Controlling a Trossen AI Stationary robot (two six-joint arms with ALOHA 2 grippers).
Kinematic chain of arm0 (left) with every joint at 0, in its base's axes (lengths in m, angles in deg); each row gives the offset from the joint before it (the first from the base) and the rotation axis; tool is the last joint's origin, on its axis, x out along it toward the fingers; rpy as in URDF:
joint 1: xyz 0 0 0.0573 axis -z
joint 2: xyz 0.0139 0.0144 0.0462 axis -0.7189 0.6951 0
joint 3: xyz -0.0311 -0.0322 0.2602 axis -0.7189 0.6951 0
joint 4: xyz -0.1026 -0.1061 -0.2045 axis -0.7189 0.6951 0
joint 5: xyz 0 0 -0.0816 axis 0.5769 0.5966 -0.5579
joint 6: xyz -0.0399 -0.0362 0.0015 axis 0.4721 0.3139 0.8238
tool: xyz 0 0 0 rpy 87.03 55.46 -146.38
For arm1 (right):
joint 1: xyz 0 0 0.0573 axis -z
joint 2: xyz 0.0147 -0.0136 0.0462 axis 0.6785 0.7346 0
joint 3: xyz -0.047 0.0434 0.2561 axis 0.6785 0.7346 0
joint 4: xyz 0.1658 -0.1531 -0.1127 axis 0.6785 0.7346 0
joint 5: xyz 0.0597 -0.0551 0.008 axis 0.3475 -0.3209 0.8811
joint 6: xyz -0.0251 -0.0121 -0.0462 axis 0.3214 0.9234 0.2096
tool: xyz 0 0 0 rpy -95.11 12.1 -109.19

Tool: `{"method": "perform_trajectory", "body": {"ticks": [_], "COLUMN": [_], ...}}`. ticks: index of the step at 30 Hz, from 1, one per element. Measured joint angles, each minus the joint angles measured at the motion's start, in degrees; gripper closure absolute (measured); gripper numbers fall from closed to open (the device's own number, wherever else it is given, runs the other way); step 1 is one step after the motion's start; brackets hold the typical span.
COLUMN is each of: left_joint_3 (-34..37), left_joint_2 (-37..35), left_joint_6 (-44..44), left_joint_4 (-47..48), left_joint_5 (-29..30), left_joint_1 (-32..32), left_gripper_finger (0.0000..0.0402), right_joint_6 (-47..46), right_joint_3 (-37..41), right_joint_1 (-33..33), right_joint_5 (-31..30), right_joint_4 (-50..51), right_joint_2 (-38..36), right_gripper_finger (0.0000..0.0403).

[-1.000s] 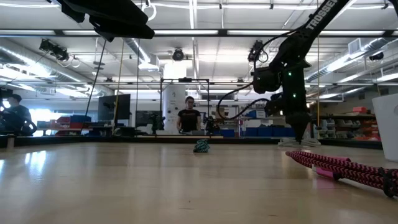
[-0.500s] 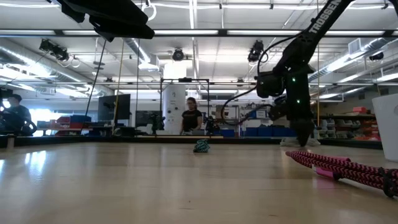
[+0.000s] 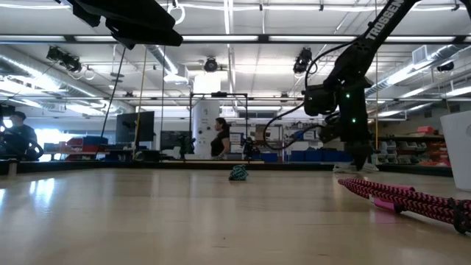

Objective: Pick and place USB-C Cables
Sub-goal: Put the white charger cable into the white container

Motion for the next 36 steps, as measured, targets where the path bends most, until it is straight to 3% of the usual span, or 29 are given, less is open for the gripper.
{"method": "perform_trajectory", "body": {"ticks": [16,20,29,32,36], "left_joint_3": [0.00,0.00,-0.02,-0.02,-0.02], "left_joint_2": [0.00,0.00,0.00,0.00,0.00], "left_joint_6": [0.02,0.11,-0.02,-0.02,0.00], "left_joint_4": [-0.10,-0.08,-0.08,-0.08,-0.08], "left_joint_5": [0.02,0.02,0.00,0.00,0.00], "left_joint_1": [0.02,0.35,0.37,0.37,0.37], "left_gripper_finger": [0.0200,0.0200,0.0200,0.0200,0.0200], "right_joint_6": [0.26,0.45,0.34,0.14,-0.04], "right_joint_3": [-2.43,-2.49,-2.49,-2.39,-1.01], "right_joint_1": [-5.76,-4.55,-2.56,-2.04,-0.93], "right_joint_5": [1.36,4.15,4.77,4.76,4.75], "right_joint_4": [-1.66,-2.42,-2.07,-1.78,-1.82], "right_joint_2": [-3.84,-3.78,-3.78,-3.78,-3.78], "right_gripper_finger": [0.0393,0.0349,0.0200,0.0172,0.0164]}}
